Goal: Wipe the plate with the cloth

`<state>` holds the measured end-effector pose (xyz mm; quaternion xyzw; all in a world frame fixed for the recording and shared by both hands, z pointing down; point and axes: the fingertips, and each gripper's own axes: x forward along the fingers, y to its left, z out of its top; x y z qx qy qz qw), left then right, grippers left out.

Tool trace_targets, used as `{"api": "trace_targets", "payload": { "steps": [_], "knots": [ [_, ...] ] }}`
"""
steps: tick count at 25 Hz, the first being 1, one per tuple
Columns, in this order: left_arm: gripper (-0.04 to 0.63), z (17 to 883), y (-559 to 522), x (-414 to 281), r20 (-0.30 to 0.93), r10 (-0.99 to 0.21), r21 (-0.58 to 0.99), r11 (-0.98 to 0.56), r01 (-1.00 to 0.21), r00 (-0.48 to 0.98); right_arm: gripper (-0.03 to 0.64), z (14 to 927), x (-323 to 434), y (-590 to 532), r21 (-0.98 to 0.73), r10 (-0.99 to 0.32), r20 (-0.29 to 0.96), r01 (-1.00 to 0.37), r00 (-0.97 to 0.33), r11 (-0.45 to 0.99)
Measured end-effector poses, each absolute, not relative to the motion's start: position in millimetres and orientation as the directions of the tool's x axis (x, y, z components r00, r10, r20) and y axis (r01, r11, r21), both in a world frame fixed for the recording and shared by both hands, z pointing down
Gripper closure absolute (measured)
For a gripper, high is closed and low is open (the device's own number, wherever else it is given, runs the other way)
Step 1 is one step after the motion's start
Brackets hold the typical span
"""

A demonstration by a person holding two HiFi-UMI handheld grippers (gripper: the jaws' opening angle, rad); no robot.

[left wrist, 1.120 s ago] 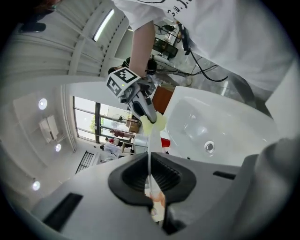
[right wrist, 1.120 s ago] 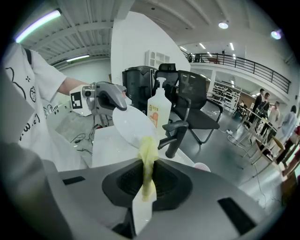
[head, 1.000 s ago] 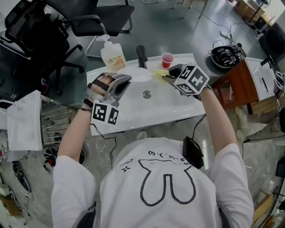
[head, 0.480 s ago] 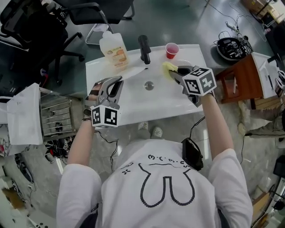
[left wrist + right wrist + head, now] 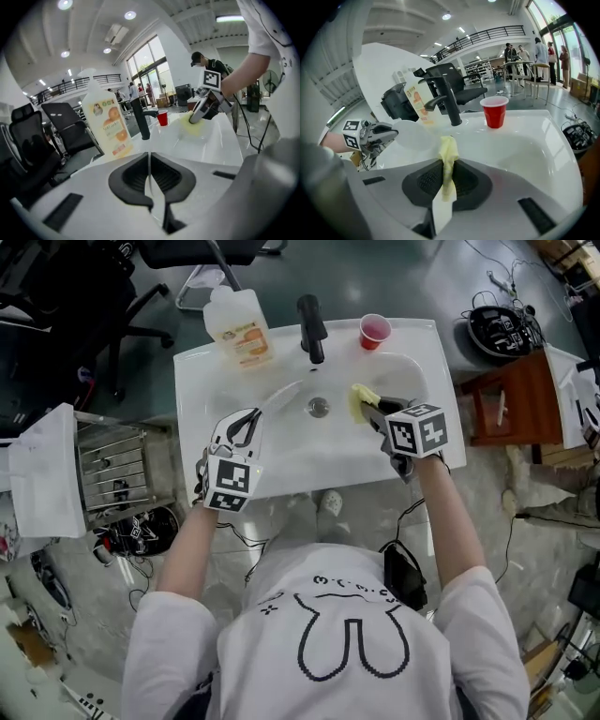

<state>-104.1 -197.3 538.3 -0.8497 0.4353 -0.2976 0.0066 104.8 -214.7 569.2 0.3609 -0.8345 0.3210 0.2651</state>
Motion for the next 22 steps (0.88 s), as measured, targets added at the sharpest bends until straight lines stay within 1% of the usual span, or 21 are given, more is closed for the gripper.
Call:
{"api": "trace_targets", "payload": {
  "steps": [3,5,8,11,14,17,19,22],
  "knots": [
    [0.577,548,-203,-104,0.522,-0.726,-0.197,-0.613,-0.765,0.447,0.566,581,103,-212,-0.356,-0.43,0.686,-0.786,-0.587,0.505],
    [0.577,555,-208,-103,0.54,-0.71,-0.121,-0.598,-0.793,0.453,0.566,585,100,-211,-0.377,-0.441,0.678,-0.793,-0.588,0.478],
    [0.577,569,-213,-100,0.563,-0.67,0.062,-0.548,-0.834,0.483,0.566,597,97,-206,-0.4,-0.45,0.673,-0.801,-0.586,0.445],
    [0.577,586,-219,-100,0.577,-0.633,0.234,-0.477,-0.847,0.516,0.566,609,96,-204,-0.401,-0.455,0.686,-0.816,-0.568,0.416],
    [0.577,612,-220,-103,0.62,-0.565,0.425,-0.342,-0.838,0.545,0.566,615,95,-205,-0.408,-0.468,0.686,-0.828,-0.557,0.385],
    [0.577,634,-221,-100,0.626,-0.491,0.614,-0.167,-0.771,0.605,0.566,616,95,-206,-0.419,-0.482,0.68,-0.832,-0.553,0.363],
    [0.577,646,-221,-97,0.624,-0.452,0.686,-0.074,-0.724,0.637,0.566,617,97,-207,-0.423,-0.494,0.676,-0.837,-0.547,0.348],
    [0.577,663,-221,-94,0.648,-0.399,0.709,0.006,-0.705,0.649,0.566,619,99,-208,-0.439,-0.511,0.667,-0.84,-0.543,0.32]
  ]
}}
